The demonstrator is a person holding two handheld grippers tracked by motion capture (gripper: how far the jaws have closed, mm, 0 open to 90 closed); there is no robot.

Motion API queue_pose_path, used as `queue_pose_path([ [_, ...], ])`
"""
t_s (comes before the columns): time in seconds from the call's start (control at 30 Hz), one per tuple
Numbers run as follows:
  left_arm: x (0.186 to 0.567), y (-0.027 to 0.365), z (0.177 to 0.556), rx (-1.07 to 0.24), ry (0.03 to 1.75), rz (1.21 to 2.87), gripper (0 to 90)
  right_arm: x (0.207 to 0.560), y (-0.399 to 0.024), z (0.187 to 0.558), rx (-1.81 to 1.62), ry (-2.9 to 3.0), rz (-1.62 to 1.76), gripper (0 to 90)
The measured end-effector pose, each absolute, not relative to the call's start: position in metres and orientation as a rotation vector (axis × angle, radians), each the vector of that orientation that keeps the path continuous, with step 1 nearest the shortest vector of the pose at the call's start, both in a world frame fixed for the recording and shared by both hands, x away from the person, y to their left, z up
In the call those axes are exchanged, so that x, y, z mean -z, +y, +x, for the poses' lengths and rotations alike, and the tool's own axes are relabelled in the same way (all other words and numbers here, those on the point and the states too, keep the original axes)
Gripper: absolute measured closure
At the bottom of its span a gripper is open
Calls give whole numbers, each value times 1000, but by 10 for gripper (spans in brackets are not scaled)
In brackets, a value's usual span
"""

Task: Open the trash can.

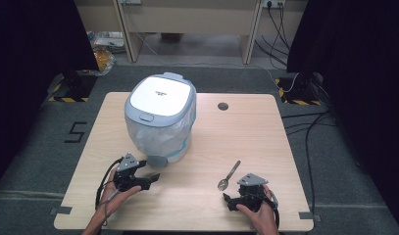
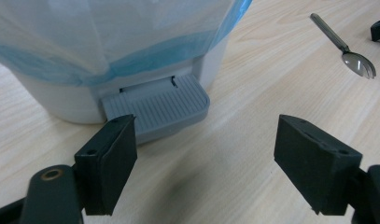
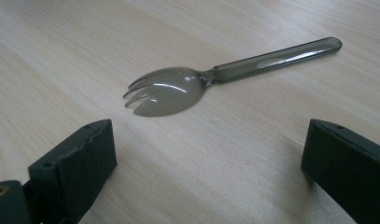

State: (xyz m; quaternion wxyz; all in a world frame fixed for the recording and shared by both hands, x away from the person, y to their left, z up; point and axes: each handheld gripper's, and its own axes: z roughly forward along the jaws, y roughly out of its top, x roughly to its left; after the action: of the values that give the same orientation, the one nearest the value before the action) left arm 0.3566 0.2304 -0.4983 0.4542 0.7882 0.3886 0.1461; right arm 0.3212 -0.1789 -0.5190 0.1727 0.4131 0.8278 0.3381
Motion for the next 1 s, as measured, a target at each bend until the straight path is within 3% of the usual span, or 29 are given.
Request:
queue_pose_path([
  [0.43, 505, 216, 374, -357, 922, 1948, 225, 519, -179, 321, -959, 2348, 1172, 33],
  [1.0, 511, 208, 377, -447, 881, 1989, 228, 519, -179, 321, -958, 2348, 1172, 32],
])
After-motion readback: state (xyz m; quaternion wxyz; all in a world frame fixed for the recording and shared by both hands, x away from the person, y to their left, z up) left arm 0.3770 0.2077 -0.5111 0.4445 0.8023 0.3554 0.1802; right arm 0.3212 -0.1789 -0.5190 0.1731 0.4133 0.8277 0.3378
